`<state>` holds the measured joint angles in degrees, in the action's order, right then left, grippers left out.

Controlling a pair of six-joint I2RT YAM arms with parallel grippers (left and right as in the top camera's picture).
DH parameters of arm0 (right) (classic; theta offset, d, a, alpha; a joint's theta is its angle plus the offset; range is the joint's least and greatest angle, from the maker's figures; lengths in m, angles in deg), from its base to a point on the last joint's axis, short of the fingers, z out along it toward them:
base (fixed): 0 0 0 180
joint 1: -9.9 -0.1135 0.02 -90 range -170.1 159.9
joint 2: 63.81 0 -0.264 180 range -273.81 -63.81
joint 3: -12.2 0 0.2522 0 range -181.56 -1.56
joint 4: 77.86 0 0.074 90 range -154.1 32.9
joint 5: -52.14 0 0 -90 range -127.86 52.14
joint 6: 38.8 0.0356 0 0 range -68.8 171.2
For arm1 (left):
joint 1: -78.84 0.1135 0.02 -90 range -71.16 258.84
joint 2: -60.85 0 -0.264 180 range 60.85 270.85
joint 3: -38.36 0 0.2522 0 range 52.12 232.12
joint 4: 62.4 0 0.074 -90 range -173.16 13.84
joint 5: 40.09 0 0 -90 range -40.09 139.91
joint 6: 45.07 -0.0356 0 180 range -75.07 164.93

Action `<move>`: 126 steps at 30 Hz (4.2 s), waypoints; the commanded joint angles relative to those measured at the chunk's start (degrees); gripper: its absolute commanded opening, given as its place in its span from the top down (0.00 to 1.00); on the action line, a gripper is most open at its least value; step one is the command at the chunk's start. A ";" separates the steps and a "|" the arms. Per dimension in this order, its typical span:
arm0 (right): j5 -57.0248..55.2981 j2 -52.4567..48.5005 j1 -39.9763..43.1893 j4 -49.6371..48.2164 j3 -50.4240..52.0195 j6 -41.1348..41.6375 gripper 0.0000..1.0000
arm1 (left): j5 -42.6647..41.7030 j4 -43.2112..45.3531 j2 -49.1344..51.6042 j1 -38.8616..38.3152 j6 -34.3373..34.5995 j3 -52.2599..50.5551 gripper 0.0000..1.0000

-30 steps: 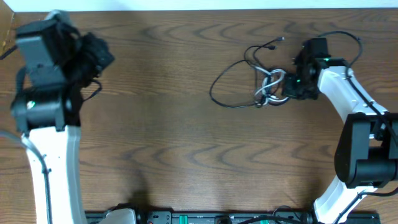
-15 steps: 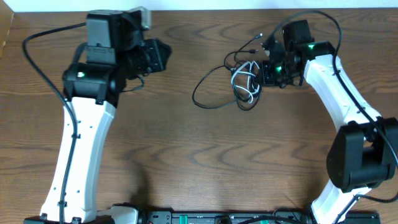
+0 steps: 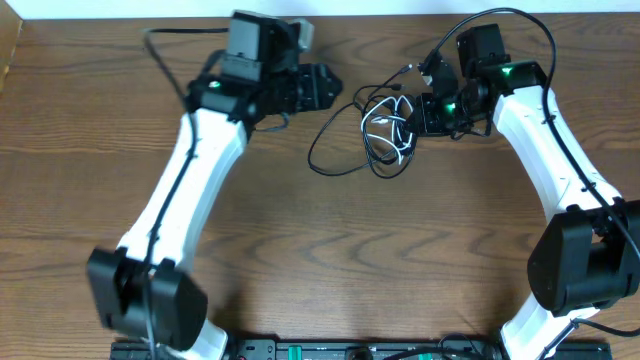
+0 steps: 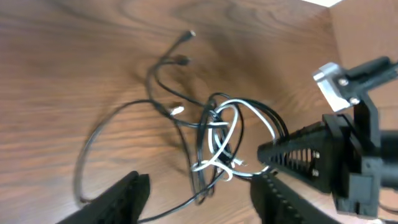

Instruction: Untangle cables

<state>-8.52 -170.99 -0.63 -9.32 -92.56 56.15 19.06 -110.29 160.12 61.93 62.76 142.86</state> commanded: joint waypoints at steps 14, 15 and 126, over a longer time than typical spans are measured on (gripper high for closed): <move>2.56 1.09 0.20 0.50 -0.37 -2.08 0.99 | -3.63 3.06 14.25 -7.15 -0.17 1.20 0.31; 2.56 1.09 0.20 0.50 -0.37 -2.08 0.99 | -3.65 3.23 14.91 -7.50 -0.17 1.20 0.31; 5.22 9.62 7.96 -11.45 15.76 -4.20 0.34 | 18.08 1.88 28.59 -15.91 -29.75 -0.90 0.88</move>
<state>-3.18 -161.26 7.53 -20.70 -76.30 52.04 35.82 -108.35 186.30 45.78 33.88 142.47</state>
